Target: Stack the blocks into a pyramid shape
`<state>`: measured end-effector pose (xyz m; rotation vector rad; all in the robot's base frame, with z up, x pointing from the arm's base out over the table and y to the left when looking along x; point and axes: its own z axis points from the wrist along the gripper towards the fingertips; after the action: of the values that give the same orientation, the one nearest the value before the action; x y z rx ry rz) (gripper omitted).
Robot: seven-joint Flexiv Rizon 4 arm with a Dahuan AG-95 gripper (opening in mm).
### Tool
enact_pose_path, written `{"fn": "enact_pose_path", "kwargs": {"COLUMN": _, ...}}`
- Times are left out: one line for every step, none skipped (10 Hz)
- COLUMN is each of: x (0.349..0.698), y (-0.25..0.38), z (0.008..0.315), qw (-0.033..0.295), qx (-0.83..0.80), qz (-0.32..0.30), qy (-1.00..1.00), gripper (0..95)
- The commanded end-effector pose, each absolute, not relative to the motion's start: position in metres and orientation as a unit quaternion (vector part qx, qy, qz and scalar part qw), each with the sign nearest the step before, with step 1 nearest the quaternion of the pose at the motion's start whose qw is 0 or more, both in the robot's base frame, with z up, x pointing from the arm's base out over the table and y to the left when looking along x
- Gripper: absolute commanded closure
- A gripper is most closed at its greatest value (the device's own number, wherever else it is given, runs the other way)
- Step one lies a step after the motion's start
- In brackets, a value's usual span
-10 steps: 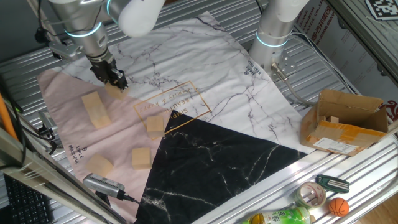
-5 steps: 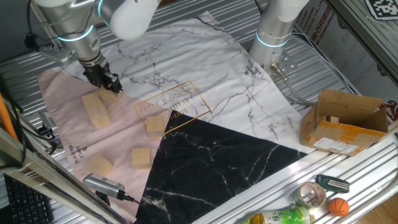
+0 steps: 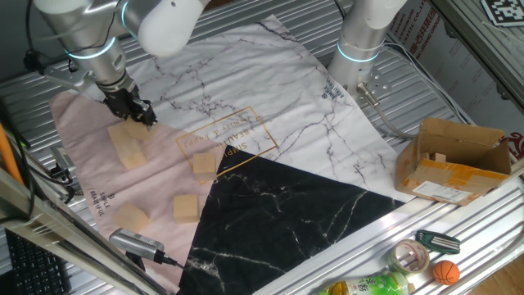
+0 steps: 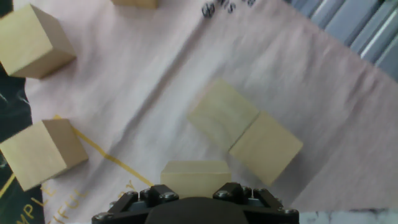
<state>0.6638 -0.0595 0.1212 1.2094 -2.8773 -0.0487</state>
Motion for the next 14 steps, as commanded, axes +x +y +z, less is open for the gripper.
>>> {"fn": "enact_pose_path", "kwargs": {"x": 0.674, "y": -0.05, "z": 0.114, "qw": 0.01, "qx": 0.431, "qz": -0.017, "qy": -0.902, "gripper": 95.0}}
{"fn": "enact_pose_path", "kwargs": {"x": 0.676, "y": -0.047, "z": 0.112, "qw": 0.01, "qx": 0.434, "qz": -0.017, "qy": -0.901, "gripper": 95.0}}
{"fn": "enact_pose_path", "kwargs": {"x": 0.679, "y": -0.044, "z": 0.112, "qw": 0.011, "qx": 0.438, "qz": -0.015, "qy": -0.899, "gripper": 95.0}}
{"fn": "enact_pose_path", "kwargs": {"x": 0.682, "y": -0.041, "z": 0.112, "qw": 0.013, "qx": 0.44, "qz": -0.012, "qy": -0.898, "gripper": 95.0}}
{"fn": "enact_pose_path", "kwargs": {"x": 0.685, "y": -0.038, "z": 0.113, "qw": 0.016, "qx": 0.441, "qz": -0.009, "qy": -0.897, "gripper": 95.0}}
{"fn": "enact_pose_path", "kwargs": {"x": 0.691, "y": -0.032, "z": 0.115, "qw": 0.019, "qx": 0.44, "qz": -0.009, "qy": -0.898, "gripper": 95.0}}
{"fn": "enact_pose_path", "kwargs": {"x": 0.693, "y": -0.03, "z": 0.116, "qw": 0.019, "qx": 0.44, "qz": -0.009, "qy": -0.898, "gripper": 95.0}}
{"fn": "enact_pose_path", "kwargs": {"x": 0.697, "y": -0.027, "z": 0.119, "qw": 0.02, "qx": 0.44, "qz": -0.009, "qy": -0.898, "gripper": 95.0}}
{"fn": "enact_pose_path", "kwargs": {"x": 0.699, "y": -0.025, "z": 0.12, "qw": 0.02, "qx": 0.44, "qz": -0.009, "qy": -0.898, "gripper": 95.0}}
{"fn": "enact_pose_path", "kwargs": {"x": 0.701, "y": -0.022, "z": 0.121, "qw": 0.019, "qx": 0.442, "qz": -0.01, "qy": -0.897, "gripper": 95.0}}
{"fn": "enact_pose_path", "kwargs": {"x": 0.704, "y": -0.018, "z": 0.121, "qw": 0.019, "qx": 0.441, "qz": -0.01, "qy": -0.897, "gripper": 95.0}}
{"fn": "enact_pose_path", "kwargs": {"x": 0.705, "y": -0.017, "z": 0.121, "qw": 0.019, "qx": 0.439, "qz": -0.011, "qy": -0.898, "gripper": 95.0}}
{"fn": "enact_pose_path", "kwargs": {"x": 0.71, "y": -0.009, "z": 0.122, "qw": 0.021, "qx": 0.432, "qz": -0.012, "qy": -0.901, "gripper": 95.0}}
{"fn": "enact_pose_path", "kwargs": {"x": 0.714, "y": -0.003, "z": 0.122, "qw": 0.023, "qx": 0.43, "qz": -0.012, "qy": -0.903, "gripper": 95.0}}
